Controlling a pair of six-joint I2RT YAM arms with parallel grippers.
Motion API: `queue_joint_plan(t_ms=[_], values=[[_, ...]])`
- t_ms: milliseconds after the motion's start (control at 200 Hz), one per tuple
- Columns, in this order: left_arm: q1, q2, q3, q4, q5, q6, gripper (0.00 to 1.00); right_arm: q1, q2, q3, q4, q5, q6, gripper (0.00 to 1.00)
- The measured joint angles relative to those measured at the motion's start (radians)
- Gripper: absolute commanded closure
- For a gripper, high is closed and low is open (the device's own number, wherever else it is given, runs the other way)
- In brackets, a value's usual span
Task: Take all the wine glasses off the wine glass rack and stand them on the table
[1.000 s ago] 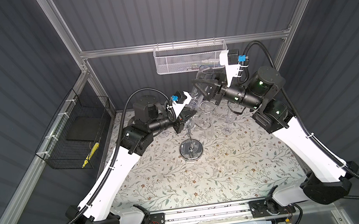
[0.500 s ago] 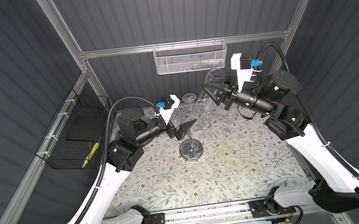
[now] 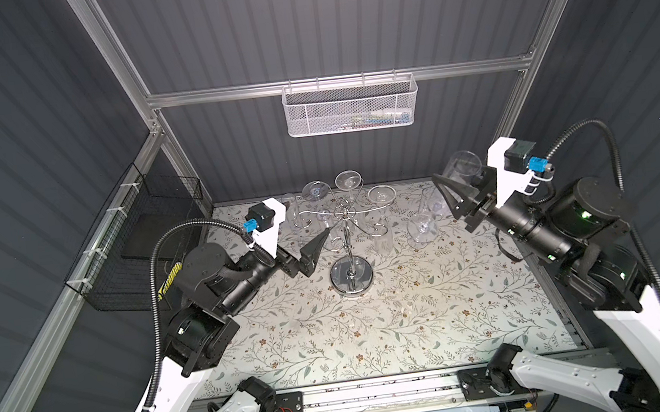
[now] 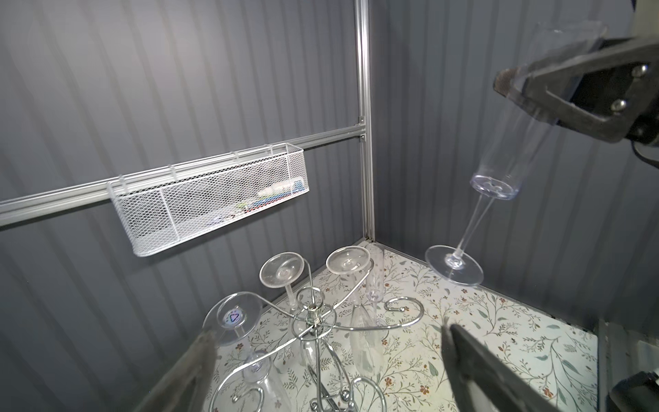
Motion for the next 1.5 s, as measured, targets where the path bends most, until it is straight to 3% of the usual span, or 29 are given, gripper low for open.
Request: queue_joint_plan(t_ms=[290, 540, 810, 1496], values=[[0.0, -0.025, -0.032, 0.017, -0.067, -0.047, 0.0, -0.031, -0.156, -0.282, -0.009, 0.161, -0.034, 0.69], [0.0, -0.027, -0.063, 0.025, -0.101, -0.059, 0.0, -0.088, -0.193, -0.552, 0.107, 0.192, -0.027, 0.69], [0.0, -0.035, -0.08, 0.055, -0.131, -0.07, 0.0, -0.141, -0.151, -0.765, 0.311, 0.169, -0.005, 0.7], [0.0, -0.021, -0.082, 0.062, -0.16, -0.07, 0.0, -0.216, 0.103, -0.968, 0.809, 0.117, 0.059, 0.68]])
